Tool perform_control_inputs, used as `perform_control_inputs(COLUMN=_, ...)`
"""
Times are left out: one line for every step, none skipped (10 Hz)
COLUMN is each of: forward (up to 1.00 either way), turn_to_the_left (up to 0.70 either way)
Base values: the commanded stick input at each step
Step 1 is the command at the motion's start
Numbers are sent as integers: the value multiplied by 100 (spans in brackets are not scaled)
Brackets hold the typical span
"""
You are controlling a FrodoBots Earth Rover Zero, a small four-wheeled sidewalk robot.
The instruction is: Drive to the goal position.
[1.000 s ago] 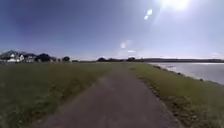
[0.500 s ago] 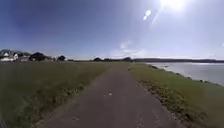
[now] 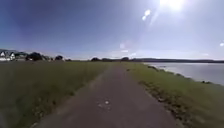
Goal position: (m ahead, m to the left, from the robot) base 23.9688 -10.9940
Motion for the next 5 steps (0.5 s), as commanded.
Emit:
perform_control_inputs(forward=70, turn_to_the_left=0)
perform_control_inputs(forward=70, turn_to_the_left=0)
perform_control_inputs(forward=70, turn_to_the_left=0)
perform_control_inputs(forward=70, turn_to_the_left=0)
perform_control_inputs(forward=70, turn_to_the_left=0)
